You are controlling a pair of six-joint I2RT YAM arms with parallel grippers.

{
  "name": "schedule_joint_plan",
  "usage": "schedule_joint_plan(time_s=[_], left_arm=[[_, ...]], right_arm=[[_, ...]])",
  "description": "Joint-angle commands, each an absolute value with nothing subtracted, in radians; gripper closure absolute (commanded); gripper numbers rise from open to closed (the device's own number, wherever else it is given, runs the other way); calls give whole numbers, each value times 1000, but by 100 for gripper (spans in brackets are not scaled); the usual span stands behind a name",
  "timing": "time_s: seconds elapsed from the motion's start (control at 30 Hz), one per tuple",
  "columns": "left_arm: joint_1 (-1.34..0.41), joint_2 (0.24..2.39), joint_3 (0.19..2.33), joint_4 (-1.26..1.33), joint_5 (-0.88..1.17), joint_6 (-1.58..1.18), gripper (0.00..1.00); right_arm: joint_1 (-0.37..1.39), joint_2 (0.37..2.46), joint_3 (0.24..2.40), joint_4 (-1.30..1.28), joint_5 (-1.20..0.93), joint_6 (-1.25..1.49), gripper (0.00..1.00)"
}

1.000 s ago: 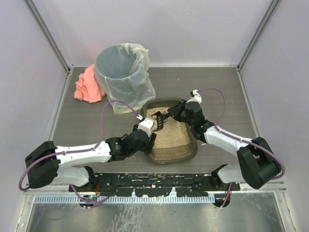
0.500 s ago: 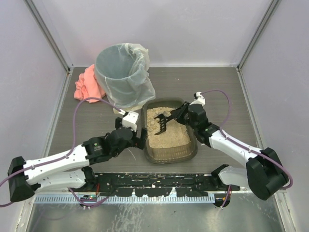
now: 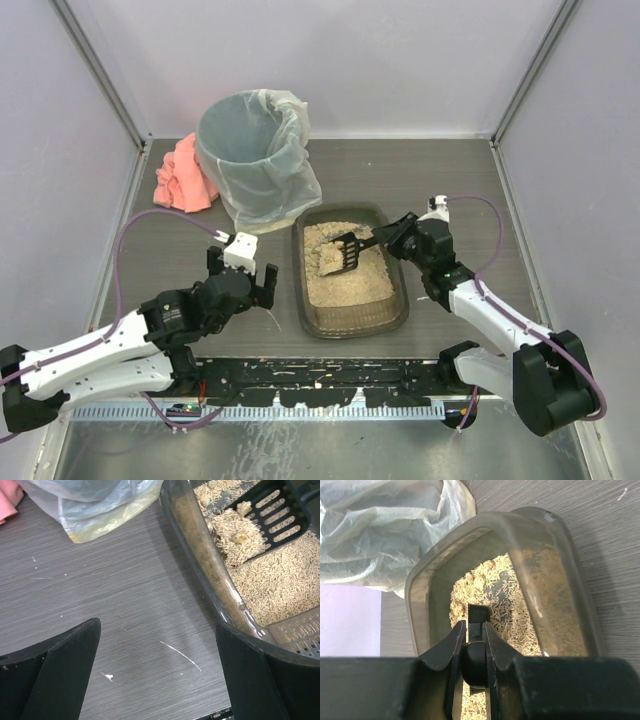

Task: Clean the litter box

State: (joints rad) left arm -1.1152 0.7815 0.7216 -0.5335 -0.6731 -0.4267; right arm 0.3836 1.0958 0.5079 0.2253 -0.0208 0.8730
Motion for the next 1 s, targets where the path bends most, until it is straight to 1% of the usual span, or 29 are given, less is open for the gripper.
schedule_joint_plan(time_s=[0.0,0.33,0.47,0.63,0.8,0.9,0.97], left_arm=[[-1115,736,762,-569,-728,-426,1],[-1115,700,867,-738,-785,-441,1],[-1116,671,887,-799,-810,-426,1],[-1116,598,848,-815,-814,-415,2],[-1114,525,811,-846,-832,-435,2],[-1115,488,807,-862,-847,-449,2],[-1115,463,800,-862,-842,-454,2]], right_arm=[[311,1029,486,331,-142,930,99],[152,925,429,346,-321,1000,100],[56,912,388,407,-414,1048,99],[-74,912,315,511,-512,1151,99],[-79,960,230,740,-599,1254,99],[-133,946,194,746,-596,1276,99],[-113,935,172,780,-570,1302,99]])
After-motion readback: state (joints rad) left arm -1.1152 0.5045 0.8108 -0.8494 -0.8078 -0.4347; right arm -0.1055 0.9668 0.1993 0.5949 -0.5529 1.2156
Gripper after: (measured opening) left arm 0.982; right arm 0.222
